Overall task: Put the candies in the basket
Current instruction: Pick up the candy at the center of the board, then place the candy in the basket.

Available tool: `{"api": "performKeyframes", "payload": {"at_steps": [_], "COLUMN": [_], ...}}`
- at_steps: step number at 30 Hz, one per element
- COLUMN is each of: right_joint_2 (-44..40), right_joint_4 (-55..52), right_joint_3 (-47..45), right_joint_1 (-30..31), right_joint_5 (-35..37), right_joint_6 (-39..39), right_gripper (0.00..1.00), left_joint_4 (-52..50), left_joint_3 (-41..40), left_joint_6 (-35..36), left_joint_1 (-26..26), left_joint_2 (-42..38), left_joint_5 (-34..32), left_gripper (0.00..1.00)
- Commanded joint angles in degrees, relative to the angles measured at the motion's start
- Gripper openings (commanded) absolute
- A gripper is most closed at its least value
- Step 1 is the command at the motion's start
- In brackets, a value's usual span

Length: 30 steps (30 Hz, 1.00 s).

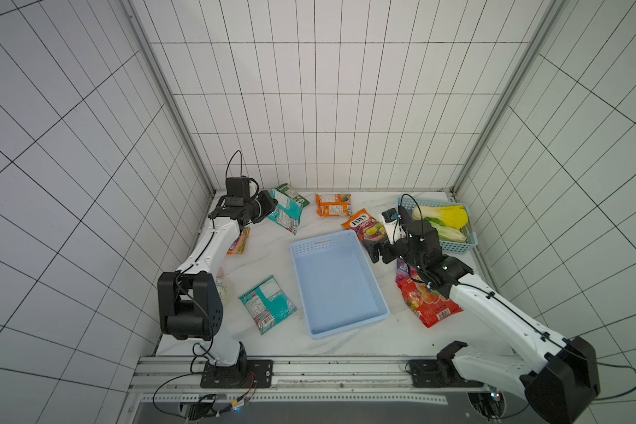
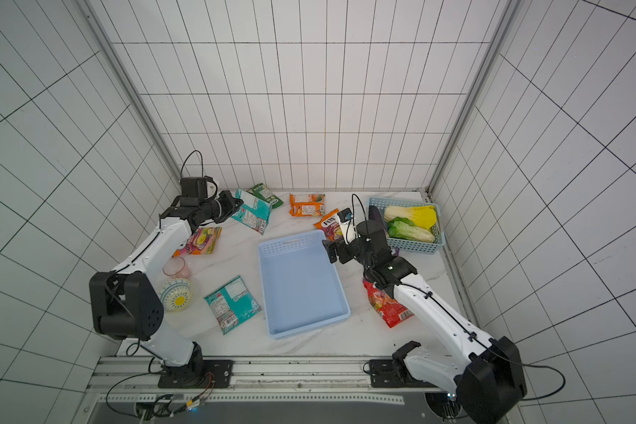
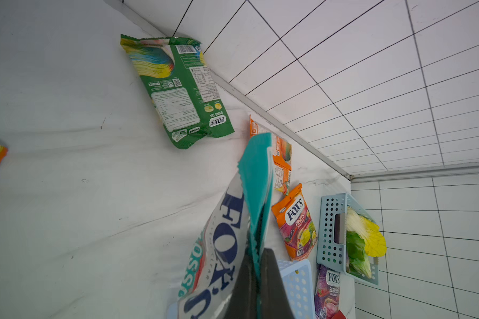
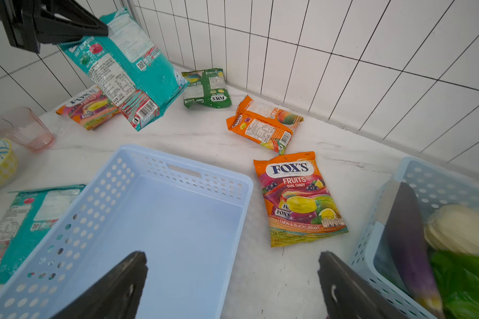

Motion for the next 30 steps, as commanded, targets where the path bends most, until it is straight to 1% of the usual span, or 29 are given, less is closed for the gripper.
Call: {"api": "performKeyframes", "payload": {"at_steps": [1,4,7,10,12,15,17,19,23,26,30], "right_joint_2": [2.4,5.1,7.6,9.3,11.1,14.4,16.8,19.1,22.4,24.7,27.3], "right_joint_4": [2.2,4.3,4.9,13.2,18.7,23.6,29.2,32.4,32.4,37.0,42.4], "right_joint_3": [4.5,6.2,8.2,6.0,4.7,4.6,3.6,3.6,5.2,4.6,4.3], "right_joint_1": [0.3,0.3,0.3,0.3,0.3,0.4,0.4,0.4,0.3,0.2,0.4], "right_joint_5": [-4.2,-7.7,-7.8,-11.6,-12.7,-14.8,-16.9,-17.7,-17.1,-18.4,-20.4], "right_joint_6": [9.0,14.9,22.7,29.4,33.1,38.5,42.0,43.8,45.5,47.7,50.6], "right_gripper": [1.0,0.98,0.97,0.97,0.97,0.97,0.97,0.97,0.97,0.97,0.97], "left_joint_4": [6.2,11.5,15.2,21.6,25.4,27.0,29.1,32.3,33.6,35.4,37.9], "left_joint_3": [-1.9,-5.4,-7.5,-10.6,-11.9,-12.4,-13.3,-14.7,-15.2,-15.7,-16.2], "left_joint_6": [-1.4,-4.2,-6.5,-10.6,-13.3,-15.1,-16.0,-17.8,-18.5,-19.0,-21.0], "left_joint_1": [-0.5,-0.7,-0.7,-1.4,-1.6,-2.1,-3.0,-3.6,-4.7,-5.4,-6.0], "left_joint_2": [-3.8,-6.1,-7.3,-8.3,-8.5,-8.8,-9.3,-9.3,-9.8,-10.1,-10.1], "left_joint_5": [6.4,10.6,14.2,17.7,20.2,21.9,23.1,24.5,25.5,27.4,28.1], "left_gripper": [0.0,0.0,0.0,0.0,0.0,0.0,0.0,0.0,0.0,0.0,0.0]}}
